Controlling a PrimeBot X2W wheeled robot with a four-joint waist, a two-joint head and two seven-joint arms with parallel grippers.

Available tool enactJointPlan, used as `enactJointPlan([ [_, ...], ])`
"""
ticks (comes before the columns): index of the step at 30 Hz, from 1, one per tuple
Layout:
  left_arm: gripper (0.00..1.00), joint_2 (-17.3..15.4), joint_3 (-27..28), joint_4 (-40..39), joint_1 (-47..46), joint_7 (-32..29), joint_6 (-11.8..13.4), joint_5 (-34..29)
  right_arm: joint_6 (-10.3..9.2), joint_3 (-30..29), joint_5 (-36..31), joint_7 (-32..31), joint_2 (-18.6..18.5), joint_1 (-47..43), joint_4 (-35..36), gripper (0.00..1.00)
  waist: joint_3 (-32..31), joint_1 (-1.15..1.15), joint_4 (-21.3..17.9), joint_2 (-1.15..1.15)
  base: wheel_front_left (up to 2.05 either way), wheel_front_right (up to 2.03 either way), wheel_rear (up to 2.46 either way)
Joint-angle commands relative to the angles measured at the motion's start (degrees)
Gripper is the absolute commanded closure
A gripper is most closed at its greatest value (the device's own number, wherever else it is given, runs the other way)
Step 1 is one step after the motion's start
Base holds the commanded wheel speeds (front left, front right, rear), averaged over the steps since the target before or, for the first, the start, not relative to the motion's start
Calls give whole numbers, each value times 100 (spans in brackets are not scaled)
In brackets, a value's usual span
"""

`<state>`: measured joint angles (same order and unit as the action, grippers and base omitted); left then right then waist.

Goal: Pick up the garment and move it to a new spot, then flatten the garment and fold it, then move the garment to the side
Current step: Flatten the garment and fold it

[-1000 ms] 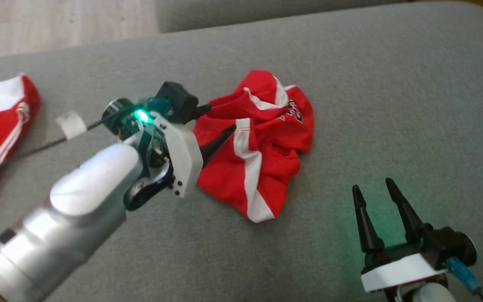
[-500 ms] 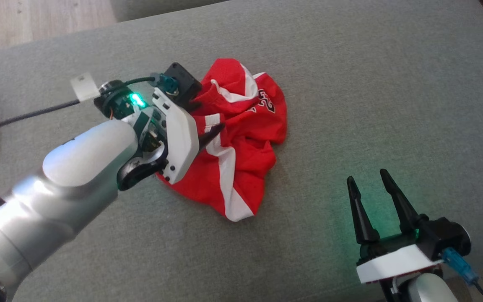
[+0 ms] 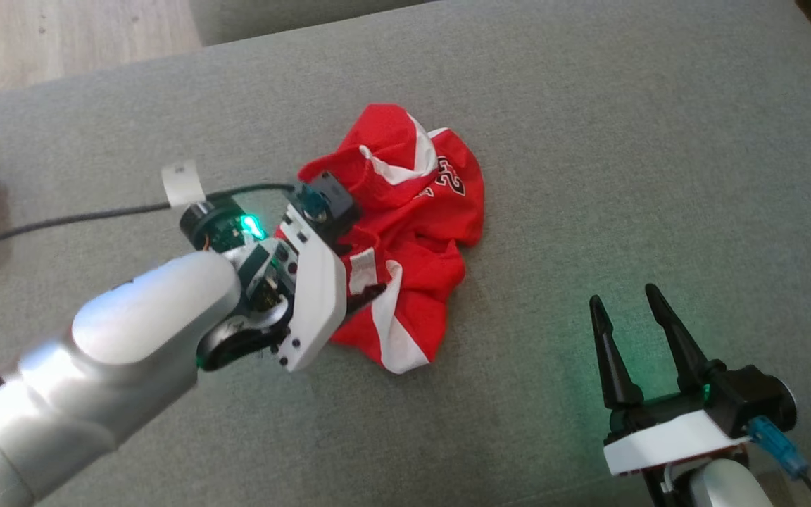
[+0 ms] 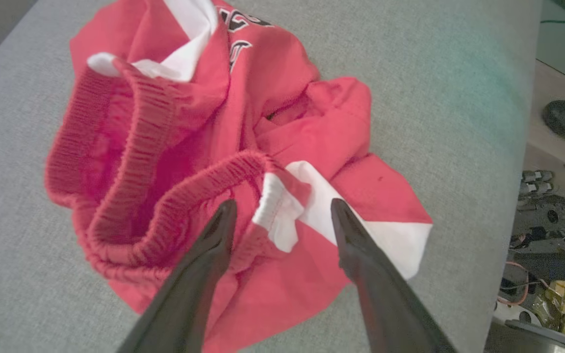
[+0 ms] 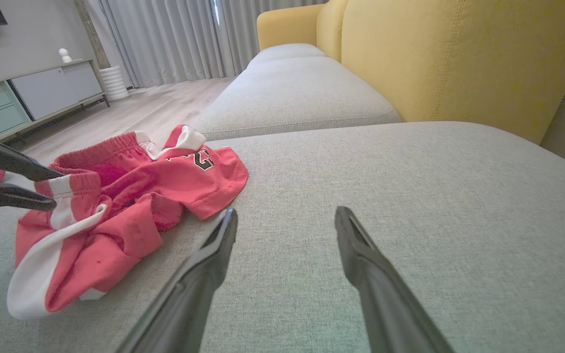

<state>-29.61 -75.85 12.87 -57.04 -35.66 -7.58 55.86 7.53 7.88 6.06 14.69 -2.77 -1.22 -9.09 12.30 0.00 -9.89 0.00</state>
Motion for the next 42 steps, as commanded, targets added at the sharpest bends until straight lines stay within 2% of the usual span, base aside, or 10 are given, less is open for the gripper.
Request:
enactJointPlan([
  [1,0,-174,250,-163,-210,-23,9,-66,-4,100,32,31,-34,55,147,0,-8,0,24,0,0,0,0],
  [9,0,-170,250,-288,-95,-80,9,-282,-4,132,57,31,-25,174,171,0,112,0,-7,0,0,0,0],
  [11,23,-161,250,-280,-92,-97,9,-325,-4,109,67,31,-24,192,173,0,149,0,-37,0,0,0,0],
  [14,100,-167,250,-268,-74,-177,9,-357,-4,88,65,31,-23,191,162,0,164,0,-81,0,0,0,0],
  [18,100,-223,249,-297,-70,-266,9,-370,-4,81,61,31,-20,169,122,0,80,0,-146,0,0,0,0],
  [22,100,-136,249,-357,-160,20,9,-21,-4,59,58,31,-17,125,96,0,-63,0,-158,0,0,0,0],
  [26,100,173,256,-379,-560,711,9,580,-4,65,47,31,-14,46,69,0,-308,0,-147,0,0,0,0],
  [30,100,527,309,-147,-1140,1576,9,766,-4,100,90,31,-12,-61,46,0,-599,0,-168,0,0,0,0],
  [36,100,1013,753,348,-1778,2822,9,1393,-4,155,161,31,-11,-260,-14,0,-1017,0,-230,0,0,0,0],
  [42,100,859,647,482,-1739,2940,9,1872,-4,112,292,31,-11,-427,-29,0,-1160,0,-128,0,0,0,0],
])
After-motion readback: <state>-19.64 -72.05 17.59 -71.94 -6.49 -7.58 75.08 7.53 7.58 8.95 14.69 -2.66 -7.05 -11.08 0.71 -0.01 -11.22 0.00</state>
